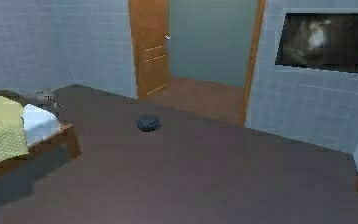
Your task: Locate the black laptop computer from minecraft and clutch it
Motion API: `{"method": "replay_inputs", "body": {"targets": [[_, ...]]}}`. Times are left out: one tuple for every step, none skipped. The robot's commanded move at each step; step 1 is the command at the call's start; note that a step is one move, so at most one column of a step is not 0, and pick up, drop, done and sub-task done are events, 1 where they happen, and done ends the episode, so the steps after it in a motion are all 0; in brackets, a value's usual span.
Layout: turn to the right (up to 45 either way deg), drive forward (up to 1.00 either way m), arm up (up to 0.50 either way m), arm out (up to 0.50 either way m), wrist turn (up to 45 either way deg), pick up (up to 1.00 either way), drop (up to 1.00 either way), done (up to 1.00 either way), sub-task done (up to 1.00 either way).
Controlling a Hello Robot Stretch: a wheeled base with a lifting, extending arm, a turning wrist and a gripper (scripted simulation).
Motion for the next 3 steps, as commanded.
{"method": "replay_inputs", "body": {"targets": [[-45.0, 0.0, 0.0, 0.0, 0.0, 0.0, 0.0, 0.0, 0.0], [-6.0, 0.0, 0.0, 0.0, 0.0, 0.0, 0.0, 0.0, 0.0], [0.0, 0.3, 0.0, 0.0, 0.0, 0.0, 0.0, 0.0, 0.0]]}}
